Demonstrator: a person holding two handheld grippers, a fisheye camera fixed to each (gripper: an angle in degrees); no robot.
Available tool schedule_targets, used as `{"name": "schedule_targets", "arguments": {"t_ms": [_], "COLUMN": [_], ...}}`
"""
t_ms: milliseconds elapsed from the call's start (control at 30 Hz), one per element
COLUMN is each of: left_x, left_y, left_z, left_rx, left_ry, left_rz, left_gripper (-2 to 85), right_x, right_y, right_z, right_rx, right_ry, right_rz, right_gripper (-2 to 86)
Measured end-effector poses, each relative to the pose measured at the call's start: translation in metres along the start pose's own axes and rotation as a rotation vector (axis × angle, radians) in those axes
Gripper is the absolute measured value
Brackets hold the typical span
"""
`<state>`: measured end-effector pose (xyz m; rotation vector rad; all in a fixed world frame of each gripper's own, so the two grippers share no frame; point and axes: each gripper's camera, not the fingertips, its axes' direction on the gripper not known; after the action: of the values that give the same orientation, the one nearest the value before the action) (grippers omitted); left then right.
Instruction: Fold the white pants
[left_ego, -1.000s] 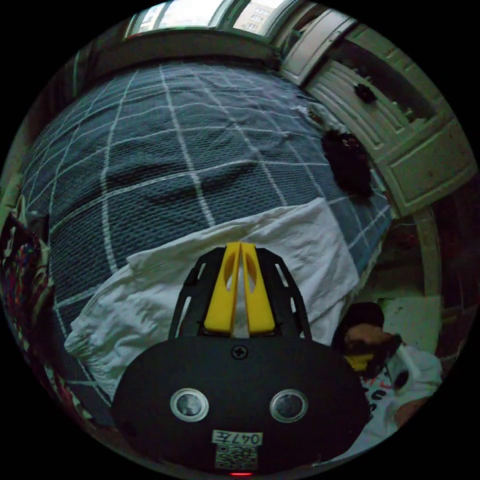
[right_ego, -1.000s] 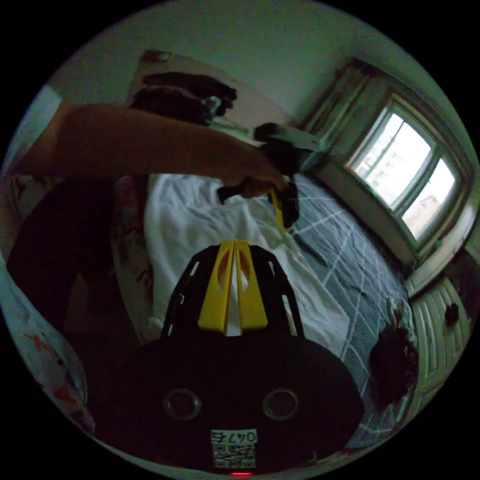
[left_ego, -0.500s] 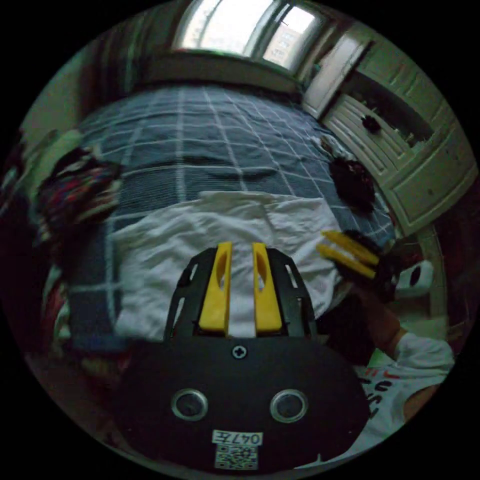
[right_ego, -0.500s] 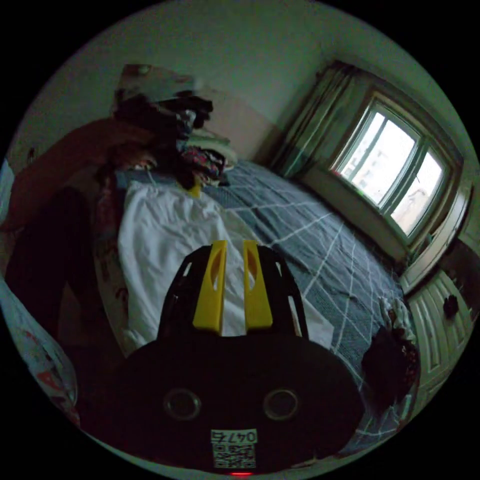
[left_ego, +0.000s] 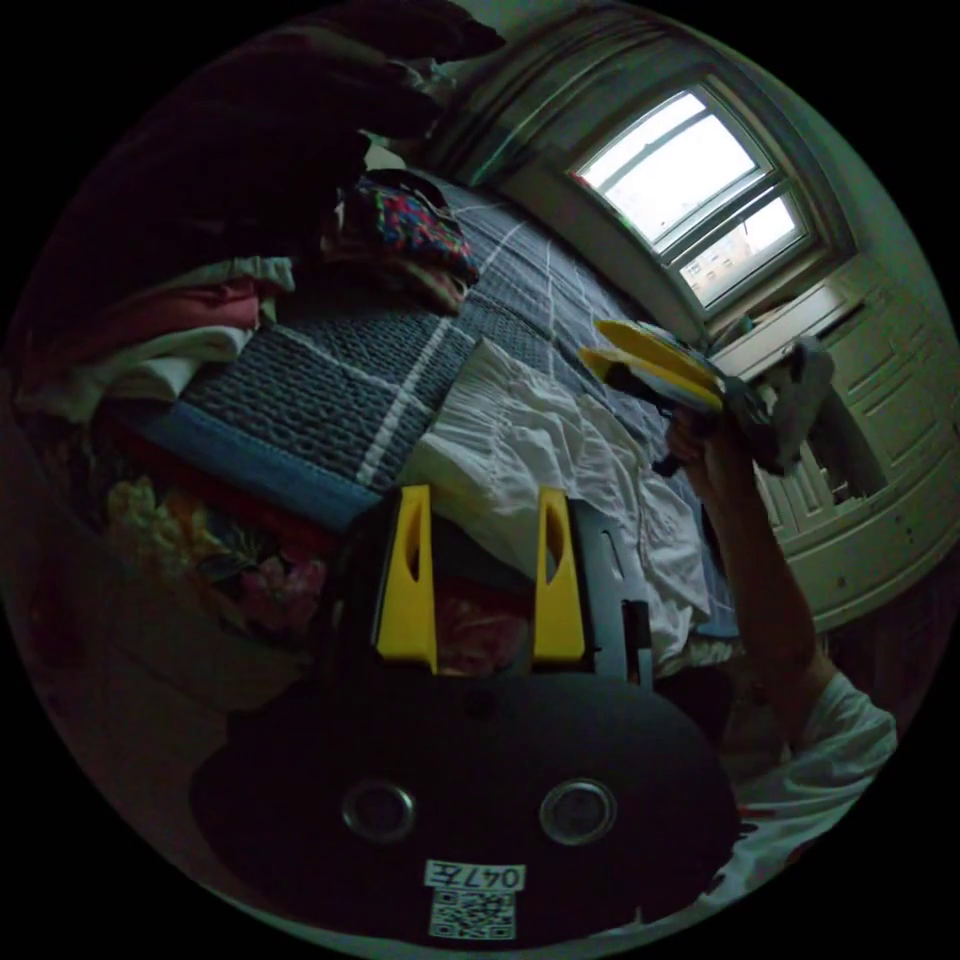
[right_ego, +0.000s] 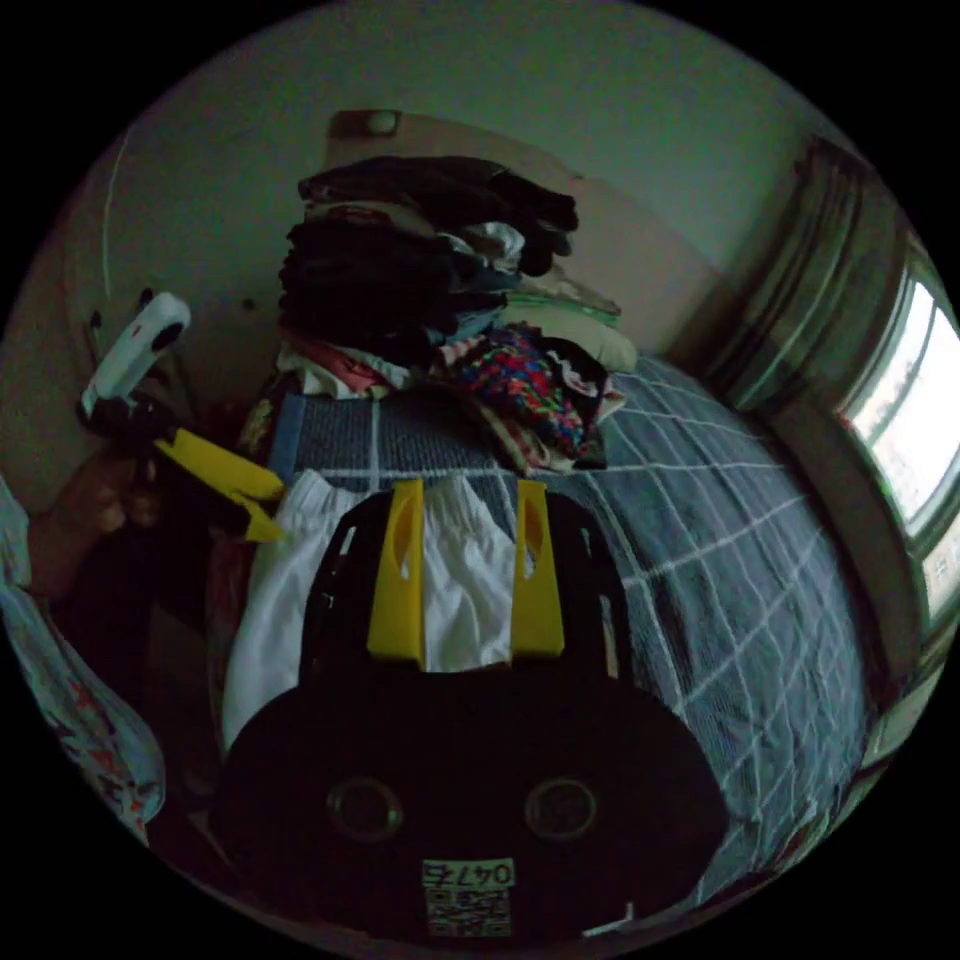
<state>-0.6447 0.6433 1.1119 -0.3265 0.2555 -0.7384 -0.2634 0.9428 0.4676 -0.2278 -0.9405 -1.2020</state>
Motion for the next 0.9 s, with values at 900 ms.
{"name": "schedule_targets", "arguments": {"t_ms": [900], "left_x": [0.001], "left_y": [0.098], "left_z": [-0.033], "left_rx": [0.155], "left_ry": [0.018], "left_rz": [-0.103], "left_gripper": [16.8], "right_x": [0.139], "right_y": [0.03], "right_z": [0.162], "right_rx": [-0.191], "right_ry": [-0.572], "right_rz": [-0.147], "right_gripper": [1.4]}}
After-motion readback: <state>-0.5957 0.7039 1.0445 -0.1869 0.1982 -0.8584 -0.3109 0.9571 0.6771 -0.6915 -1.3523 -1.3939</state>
